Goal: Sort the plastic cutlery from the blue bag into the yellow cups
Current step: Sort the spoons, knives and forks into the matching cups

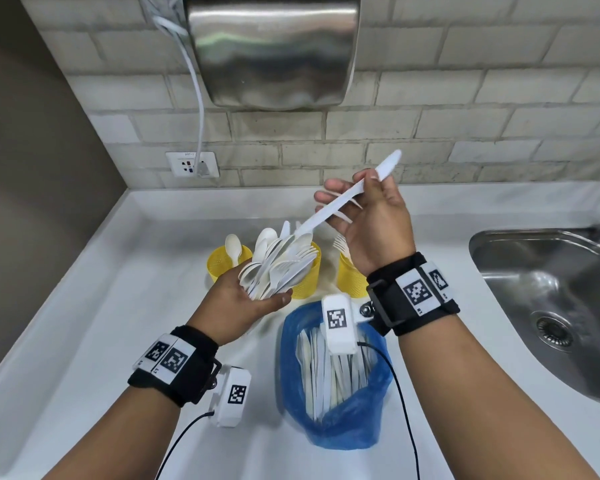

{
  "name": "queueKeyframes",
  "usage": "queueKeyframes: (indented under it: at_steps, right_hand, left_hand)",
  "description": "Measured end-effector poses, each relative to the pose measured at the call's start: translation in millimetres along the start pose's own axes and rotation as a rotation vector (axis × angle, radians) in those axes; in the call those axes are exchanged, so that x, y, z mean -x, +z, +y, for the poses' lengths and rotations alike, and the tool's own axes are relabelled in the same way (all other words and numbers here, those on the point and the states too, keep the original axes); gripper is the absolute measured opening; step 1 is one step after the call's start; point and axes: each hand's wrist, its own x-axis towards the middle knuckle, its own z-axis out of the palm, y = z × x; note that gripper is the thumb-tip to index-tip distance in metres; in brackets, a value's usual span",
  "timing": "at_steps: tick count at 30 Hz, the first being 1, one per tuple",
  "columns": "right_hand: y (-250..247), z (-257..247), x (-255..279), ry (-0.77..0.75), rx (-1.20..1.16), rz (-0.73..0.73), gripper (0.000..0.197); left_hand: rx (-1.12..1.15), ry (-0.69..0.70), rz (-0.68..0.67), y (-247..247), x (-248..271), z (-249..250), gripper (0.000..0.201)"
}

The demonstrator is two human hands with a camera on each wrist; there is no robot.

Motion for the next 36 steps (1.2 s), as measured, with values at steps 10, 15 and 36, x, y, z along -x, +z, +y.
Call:
queueKeyframes:
  at_steps: [10,15,36]
  right_hand:
    - [3,-4,-6,-0.137,0.415,-0.003,0.011]
    - [7,2,5,-0.05,0.778,-0.193,0.006]
    - [4,30,6,-0.196,0.8,-0.198,0.014]
  left_hand:
    - [0.03,-0.005,0.012,1,1,4,0.037]
    - [0.063,0.012,0.02,2,0,5,0.04]
    - [0.041,0.059,0.082,2,2,-1,0.041]
